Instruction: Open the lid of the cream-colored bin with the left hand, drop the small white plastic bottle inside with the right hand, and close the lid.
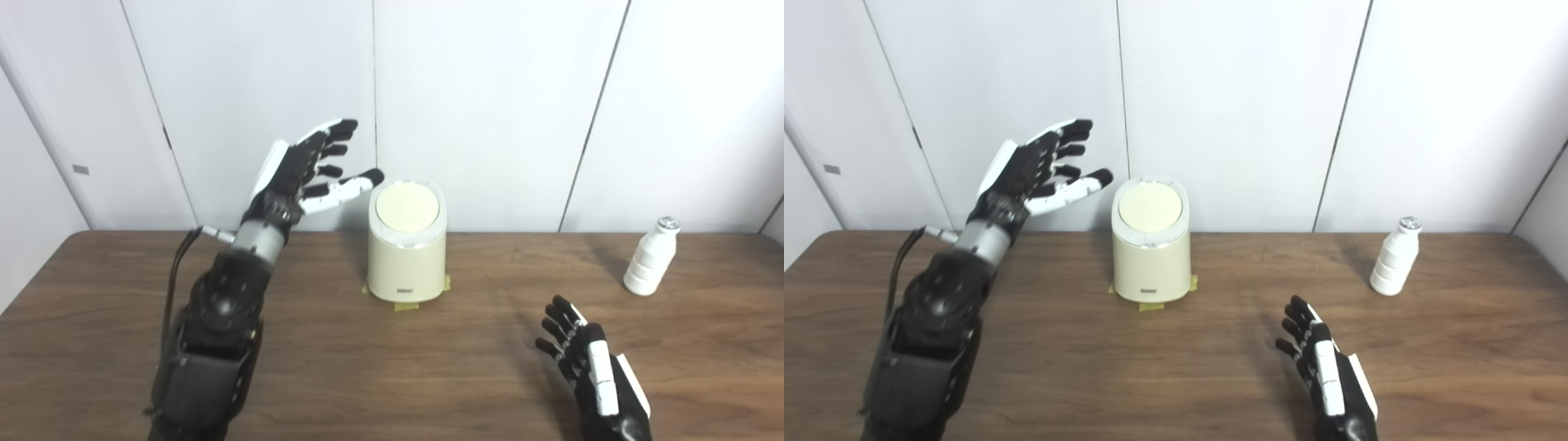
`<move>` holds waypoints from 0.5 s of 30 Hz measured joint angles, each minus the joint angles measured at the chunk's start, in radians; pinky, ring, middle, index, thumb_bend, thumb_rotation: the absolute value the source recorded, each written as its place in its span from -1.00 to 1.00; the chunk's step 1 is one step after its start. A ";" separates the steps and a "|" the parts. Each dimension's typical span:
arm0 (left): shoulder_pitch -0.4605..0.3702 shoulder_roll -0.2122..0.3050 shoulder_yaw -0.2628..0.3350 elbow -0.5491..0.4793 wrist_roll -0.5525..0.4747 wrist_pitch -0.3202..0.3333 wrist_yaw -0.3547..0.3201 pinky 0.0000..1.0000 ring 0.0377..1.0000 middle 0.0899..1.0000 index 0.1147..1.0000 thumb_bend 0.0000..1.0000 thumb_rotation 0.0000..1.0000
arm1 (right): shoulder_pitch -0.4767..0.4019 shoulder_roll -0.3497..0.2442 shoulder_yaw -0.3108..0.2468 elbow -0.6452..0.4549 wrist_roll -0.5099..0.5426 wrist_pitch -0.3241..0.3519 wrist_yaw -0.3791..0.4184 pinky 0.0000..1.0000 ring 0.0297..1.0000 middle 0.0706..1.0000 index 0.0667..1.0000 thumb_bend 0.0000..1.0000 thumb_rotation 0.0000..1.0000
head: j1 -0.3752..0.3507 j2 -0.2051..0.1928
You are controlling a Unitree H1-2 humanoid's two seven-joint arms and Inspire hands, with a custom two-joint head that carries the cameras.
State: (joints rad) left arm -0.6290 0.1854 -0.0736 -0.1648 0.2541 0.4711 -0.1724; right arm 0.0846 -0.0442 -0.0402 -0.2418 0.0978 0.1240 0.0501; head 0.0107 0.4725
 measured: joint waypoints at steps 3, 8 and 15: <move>-0.016 -0.007 0.007 0.029 0.026 0.000 -0.027 0.55 0.73 0.79 0.77 0.53 -0.44 | 0.000 0.000 0.001 0.000 -0.003 0.001 -0.002 0.66 0.84 0.84 0.81 0.06 0.98 | 0.000 0.000; -0.048 -0.004 -0.004 0.086 0.095 0.000 -0.090 0.49 0.71 0.80 0.78 0.62 -0.46 | 0.001 0.001 0.006 -0.001 -0.005 0.002 -0.002 0.66 0.84 0.85 0.82 0.08 1.00 | -0.003 0.003; -0.111 0.013 -0.025 0.150 0.262 0.000 -0.201 0.40 0.73 0.85 0.80 0.64 -0.58 | 0.001 0.003 0.009 -0.002 -0.005 0.005 -0.004 0.64 0.84 0.85 0.82 0.06 0.99 | -0.002 -0.001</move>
State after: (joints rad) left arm -0.7398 0.1987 -0.0989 -0.0146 0.5159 0.4713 -0.3735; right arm 0.0858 -0.0417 -0.0310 -0.2440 0.0932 0.1291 0.0465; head 0.0092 0.4710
